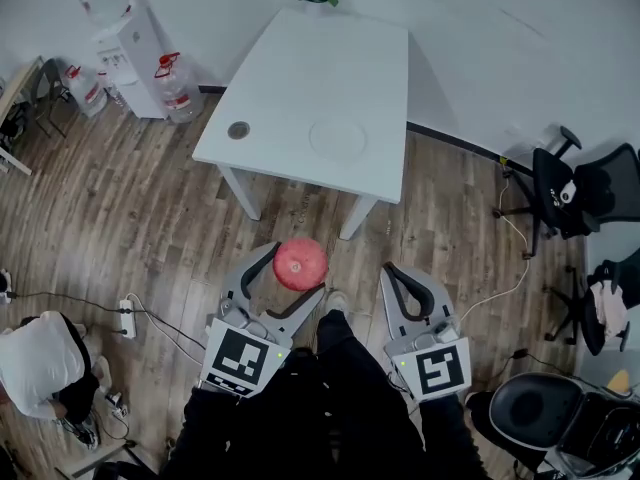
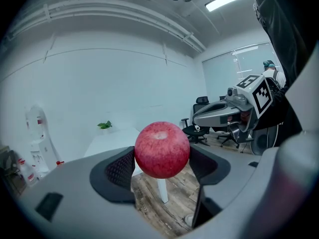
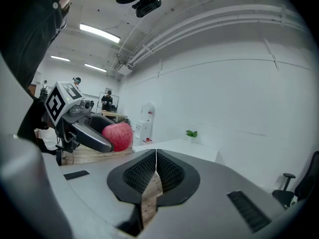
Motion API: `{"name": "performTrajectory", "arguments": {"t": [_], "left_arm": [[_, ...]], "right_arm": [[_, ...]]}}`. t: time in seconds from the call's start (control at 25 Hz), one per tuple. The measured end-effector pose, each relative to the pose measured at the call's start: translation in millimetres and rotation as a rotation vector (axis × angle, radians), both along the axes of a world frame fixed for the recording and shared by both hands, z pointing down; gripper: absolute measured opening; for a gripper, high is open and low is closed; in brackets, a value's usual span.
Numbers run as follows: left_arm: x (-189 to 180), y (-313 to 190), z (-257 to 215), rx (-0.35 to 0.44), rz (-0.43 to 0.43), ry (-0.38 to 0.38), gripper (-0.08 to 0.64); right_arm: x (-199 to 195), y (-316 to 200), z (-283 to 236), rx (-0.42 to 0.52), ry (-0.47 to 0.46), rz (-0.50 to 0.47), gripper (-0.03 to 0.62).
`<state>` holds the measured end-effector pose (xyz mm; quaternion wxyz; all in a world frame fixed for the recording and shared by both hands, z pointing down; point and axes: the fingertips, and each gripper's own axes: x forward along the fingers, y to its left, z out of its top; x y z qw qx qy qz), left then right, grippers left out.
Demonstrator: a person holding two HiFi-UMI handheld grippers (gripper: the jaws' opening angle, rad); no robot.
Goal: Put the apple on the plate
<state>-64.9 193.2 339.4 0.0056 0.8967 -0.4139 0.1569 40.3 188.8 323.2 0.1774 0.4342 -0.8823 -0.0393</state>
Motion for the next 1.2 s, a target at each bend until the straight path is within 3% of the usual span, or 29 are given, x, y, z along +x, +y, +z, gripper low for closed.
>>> {"name": "performTrajectory", "arguments": {"t": [0.36,0.52,1.0,1.2], "left_arm": [[29.1,-61.4,0.2,0.001,-0.04,-0.009,0.352],[39.3,-90.4,-3.9,-0.028,-0.096,0.018,0.351],[66.4,-150.8,-1.7,0.036,-0.105,-0.042,0.351],[73.8,-163.9,-5.3,-0.005,-0.161,-0.01,0.351]], "right_arm": [[23.6,-66.6,1.7,-0.018,-0.005,-0.055,0.041],[33.6,-98.6,0.4,-0.022,-0.003,-0.087,0.041],[60.4,-167.1,0.1,-0.01,-0.011,-0.152,0.041],[69.4,-181.0,-0.3,-0.01,-0.017,-0.159,0.041]]}}
